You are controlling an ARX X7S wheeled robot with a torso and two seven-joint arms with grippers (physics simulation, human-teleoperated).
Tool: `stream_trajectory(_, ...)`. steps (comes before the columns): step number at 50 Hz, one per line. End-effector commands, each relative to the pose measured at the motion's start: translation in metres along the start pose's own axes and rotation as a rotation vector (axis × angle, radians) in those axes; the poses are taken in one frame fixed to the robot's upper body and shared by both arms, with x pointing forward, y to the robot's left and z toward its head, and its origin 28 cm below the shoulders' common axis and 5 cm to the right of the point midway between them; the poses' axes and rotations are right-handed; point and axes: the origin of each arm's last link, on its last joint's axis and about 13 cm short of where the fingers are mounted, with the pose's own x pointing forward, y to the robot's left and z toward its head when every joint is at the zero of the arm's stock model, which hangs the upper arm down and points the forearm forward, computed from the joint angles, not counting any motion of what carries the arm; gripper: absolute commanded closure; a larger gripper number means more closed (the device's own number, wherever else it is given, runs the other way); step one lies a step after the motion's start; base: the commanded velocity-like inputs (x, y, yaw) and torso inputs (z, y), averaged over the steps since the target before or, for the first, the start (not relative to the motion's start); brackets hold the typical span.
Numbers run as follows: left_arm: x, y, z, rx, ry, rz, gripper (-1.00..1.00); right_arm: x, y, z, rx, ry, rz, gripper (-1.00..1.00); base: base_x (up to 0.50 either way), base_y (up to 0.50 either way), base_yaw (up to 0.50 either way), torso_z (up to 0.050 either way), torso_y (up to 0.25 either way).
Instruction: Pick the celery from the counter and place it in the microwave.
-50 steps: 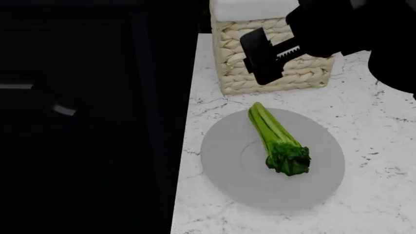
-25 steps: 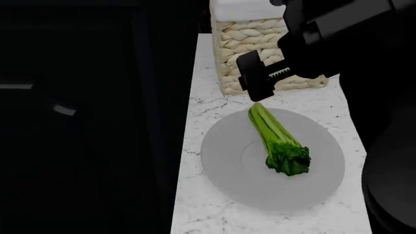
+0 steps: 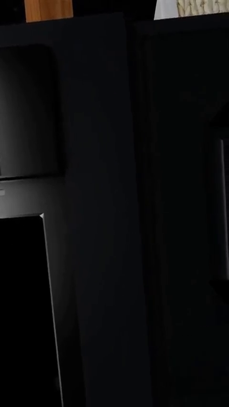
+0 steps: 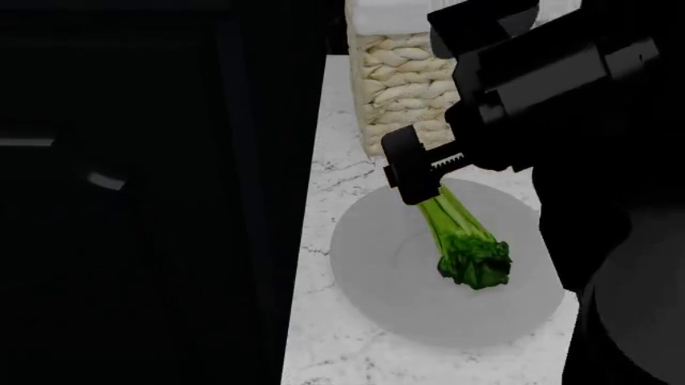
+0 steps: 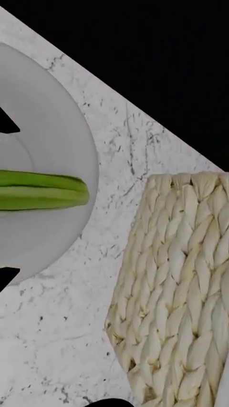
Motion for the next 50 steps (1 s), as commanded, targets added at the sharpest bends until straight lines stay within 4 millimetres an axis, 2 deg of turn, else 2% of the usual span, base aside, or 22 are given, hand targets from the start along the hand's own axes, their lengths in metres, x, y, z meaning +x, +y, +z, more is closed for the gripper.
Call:
stream_trajectory(1,-0.002,0.001,-0.001,-0.003,0.004,-0.008,-1.00,0.009,0.001,-0.008,0.013,0.025,-0.001,-1.00,0.00,0.00,0.00,0.000,0.000)
stream_trajectory(34,-0.007,0.004,-0.006,0.001,0.024,-0.001,-1.00,0.030,0.004,-0.030,0.046,0.071,-0.022,-1.00,0.00,0.00,0.00,0.000,0.000)
stream_trajectory(50,-0.006,0.003,-0.004,-0.002,0.025,-0.005,-1.00,0.035,0.009,-0.032,0.050,0.081,-0.012,-1.00,0.00,0.00,0.00,0.000,0.000)
